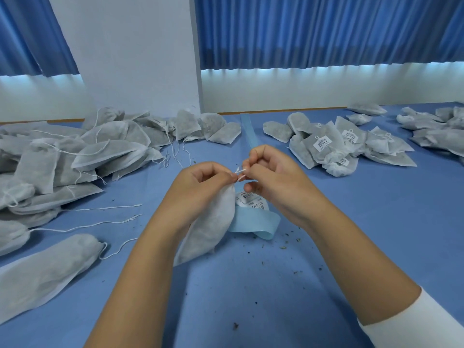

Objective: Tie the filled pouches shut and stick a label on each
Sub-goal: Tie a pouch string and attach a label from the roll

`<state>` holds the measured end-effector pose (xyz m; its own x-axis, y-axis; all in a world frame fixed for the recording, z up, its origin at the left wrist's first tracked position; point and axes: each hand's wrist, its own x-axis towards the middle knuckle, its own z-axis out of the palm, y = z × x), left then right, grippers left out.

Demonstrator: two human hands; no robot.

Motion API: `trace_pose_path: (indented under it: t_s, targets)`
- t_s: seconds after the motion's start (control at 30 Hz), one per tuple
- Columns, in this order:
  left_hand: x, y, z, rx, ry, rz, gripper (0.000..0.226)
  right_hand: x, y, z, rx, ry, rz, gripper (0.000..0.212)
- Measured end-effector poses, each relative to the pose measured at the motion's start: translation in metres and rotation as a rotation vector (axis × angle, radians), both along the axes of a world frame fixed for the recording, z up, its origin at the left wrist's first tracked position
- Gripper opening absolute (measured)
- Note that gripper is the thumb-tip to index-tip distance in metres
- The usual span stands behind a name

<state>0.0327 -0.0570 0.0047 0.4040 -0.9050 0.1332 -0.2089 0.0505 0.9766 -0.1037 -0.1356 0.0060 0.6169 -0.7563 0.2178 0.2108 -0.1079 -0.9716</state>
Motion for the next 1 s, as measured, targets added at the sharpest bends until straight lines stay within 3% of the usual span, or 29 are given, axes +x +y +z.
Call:
trace_pose_path:
  t_s: [0.2, 0.27, 0.4, 1.0]
  targets:
    - [-0.0011, -0.0016, -0.0008, -0.022, -0.022, 0.050, 0.014, -0.0017, -0.0012, 0.0015, 0.248, -0.211, 0.075, 0.023]
    - [-0.0019, -0.0017, -0.0005, -0.026, -0.017, 0.050, 0.015, -0.0017, -0.0004, 0.0006, 0.191, -0.167, 0.064, 0.022]
    - [-0.0006, -0.0013, -0.0014, -0.029, -0.021, 0.050, 0.019, 0.0030, 0.0014, -0.0055, -0.115, 0.081, -0.105, 0.027]
    - [-0.0002, 0.0029, 0.0038, -0.048, 0.055, 0.013, 0.031, -0.0022, 0.0018, -0.0029, -0.101, 0.085, -0.053, 0.023]
